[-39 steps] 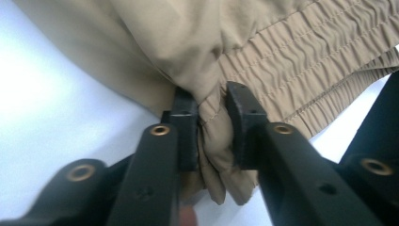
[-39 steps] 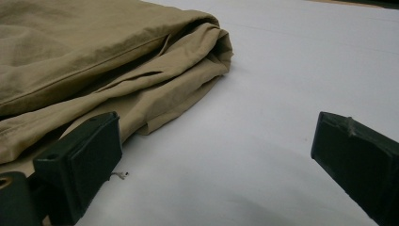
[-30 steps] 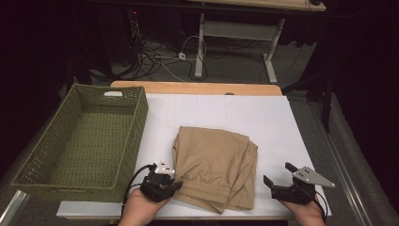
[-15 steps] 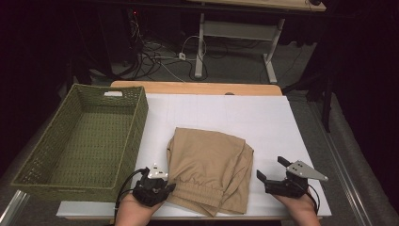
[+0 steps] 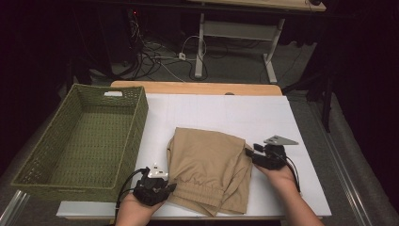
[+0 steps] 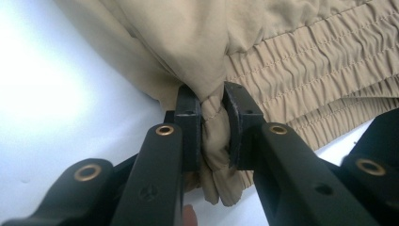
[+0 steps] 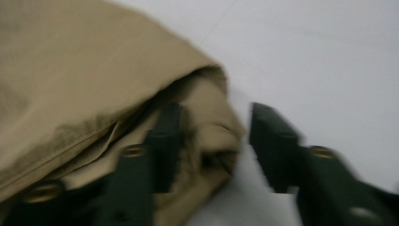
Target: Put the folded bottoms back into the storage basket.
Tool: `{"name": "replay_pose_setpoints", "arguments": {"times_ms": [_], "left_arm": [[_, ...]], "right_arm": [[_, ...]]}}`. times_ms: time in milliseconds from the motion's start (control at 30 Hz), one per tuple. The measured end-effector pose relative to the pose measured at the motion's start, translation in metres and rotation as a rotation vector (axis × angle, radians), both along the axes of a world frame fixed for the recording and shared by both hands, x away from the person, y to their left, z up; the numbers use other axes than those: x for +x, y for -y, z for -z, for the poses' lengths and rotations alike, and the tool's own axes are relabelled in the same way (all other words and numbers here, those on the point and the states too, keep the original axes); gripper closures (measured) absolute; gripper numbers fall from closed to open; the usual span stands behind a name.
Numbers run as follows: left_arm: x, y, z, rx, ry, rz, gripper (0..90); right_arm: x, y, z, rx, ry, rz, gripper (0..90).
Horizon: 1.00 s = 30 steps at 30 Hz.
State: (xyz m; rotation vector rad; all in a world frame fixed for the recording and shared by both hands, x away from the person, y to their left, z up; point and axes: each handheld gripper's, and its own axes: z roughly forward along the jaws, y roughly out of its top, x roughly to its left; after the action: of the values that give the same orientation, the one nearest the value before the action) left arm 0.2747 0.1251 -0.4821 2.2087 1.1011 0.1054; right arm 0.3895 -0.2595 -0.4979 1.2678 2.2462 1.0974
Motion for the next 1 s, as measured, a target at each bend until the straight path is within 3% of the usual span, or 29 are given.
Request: {"name": "replay_pose_setpoints", "arguments": {"times_ms": [33,100,167,233,333,400,467,600,667,767,867,1000], "left_arm": [[0.001,0.000,0.000,-0.005,0.001,0.002,74.6],[0.002,0.001,0.000,-0.016,0.001,0.003,69.1],[0.002,0.001,-0.001,-0.015,0.010,-0.014,56.6],[0.001,0.000,-0.001,-0.003,0.013,-0.039,44.9],[0.003,-0.004,0.001,-0.003,-0.005,-0.069,31.0],[0.005,-0.005,0.002,-0.006,-0.015,-0.090,23.8],[0.009,-0.005,0.001,-0.010,-0.023,-0.106,16.8],[0.023,0.002,0.003,0.001,-0.054,-0.131,11.5],[0.031,0.004,0.009,0.006,-0.108,-0.131,11.3],[0.034,0.010,0.008,0.055,-0.135,-0.125,9.7],[0.032,0.016,0.006,0.109,-0.131,-0.098,18.2],[0.029,0.019,0.004,0.106,-0.121,-0.070,34.1]], "right_arm": [[0.003,-0.004,0.000,-0.026,-0.005,-0.016,87.5],[0.009,-0.006,-0.007,-0.043,0.042,-0.010,88.9],[0.016,-0.001,-0.014,-0.026,0.074,0.029,88.9],[0.022,0.004,-0.015,-0.051,0.095,0.068,88.8],[0.027,0.009,-0.010,-0.074,0.079,0.097,88.0],[0.027,0.008,-0.006,-0.085,0.066,0.099,79.2],[0.024,0.009,-0.008,-0.049,0.063,0.094,68.3],[0.004,0.010,-0.017,-0.034,0.108,0.061,61.1],[-0.009,0.013,-0.019,-0.026,0.127,0.040,60.1],[-0.030,0.018,-0.021,-0.010,0.147,0.016,58.8],[-0.050,0.021,-0.021,-0.013,0.168,-0.007,58.0],[-0.068,0.025,-0.020,0.023,0.201,-0.014,57.4]]}}
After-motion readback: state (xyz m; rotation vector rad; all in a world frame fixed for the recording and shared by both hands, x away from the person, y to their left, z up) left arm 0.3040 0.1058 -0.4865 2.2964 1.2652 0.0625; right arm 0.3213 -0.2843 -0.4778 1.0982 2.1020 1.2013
